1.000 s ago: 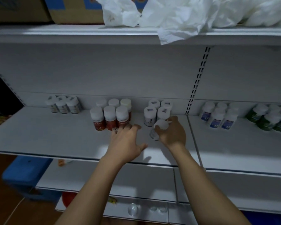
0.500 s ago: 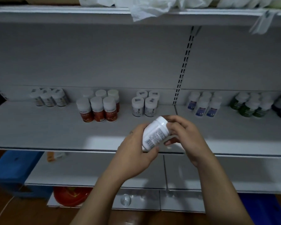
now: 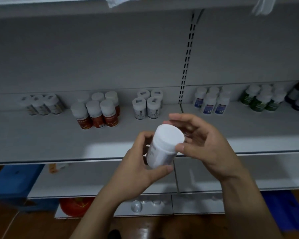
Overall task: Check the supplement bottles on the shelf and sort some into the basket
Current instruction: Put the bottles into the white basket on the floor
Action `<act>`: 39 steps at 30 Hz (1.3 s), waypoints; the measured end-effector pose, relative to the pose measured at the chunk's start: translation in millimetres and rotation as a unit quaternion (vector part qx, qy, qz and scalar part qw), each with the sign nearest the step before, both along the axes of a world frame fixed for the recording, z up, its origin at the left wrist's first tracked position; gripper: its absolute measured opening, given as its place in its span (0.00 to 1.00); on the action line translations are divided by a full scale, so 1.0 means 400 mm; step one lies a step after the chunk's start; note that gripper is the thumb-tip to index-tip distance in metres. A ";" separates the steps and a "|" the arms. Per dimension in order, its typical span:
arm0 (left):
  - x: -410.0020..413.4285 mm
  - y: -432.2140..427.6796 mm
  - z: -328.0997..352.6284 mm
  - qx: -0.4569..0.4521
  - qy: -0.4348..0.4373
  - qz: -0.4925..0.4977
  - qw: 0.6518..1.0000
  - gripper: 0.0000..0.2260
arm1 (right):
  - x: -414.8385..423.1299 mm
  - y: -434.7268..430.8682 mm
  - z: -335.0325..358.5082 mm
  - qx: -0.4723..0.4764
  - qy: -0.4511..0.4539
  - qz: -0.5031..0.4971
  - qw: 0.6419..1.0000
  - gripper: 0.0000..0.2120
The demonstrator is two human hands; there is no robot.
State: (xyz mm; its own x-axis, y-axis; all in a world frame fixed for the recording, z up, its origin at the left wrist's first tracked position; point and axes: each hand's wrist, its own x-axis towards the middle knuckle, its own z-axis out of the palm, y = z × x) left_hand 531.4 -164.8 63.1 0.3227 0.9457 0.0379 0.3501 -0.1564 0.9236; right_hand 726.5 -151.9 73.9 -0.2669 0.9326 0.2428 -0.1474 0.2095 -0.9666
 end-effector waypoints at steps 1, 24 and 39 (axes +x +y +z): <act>-0.001 0.002 -0.002 0.008 0.004 0.007 1.000 0.27 | 0.000 -0.004 0.005 0.012 -0.012 0.023 1.000 0.28; 0.045 0.007 0.014 0.046 -0.047 -0.017 0.998 0.24 | -0.019 0.030 0.010 -0.079 0.023 -0.174 0.981 0.08; 0.077 0.048 -0.010 0.199 0.003 0.146 0.969 0.32 | -0.041 0.037 0.027 -0.138 0.090 -0.153 0.974 0.08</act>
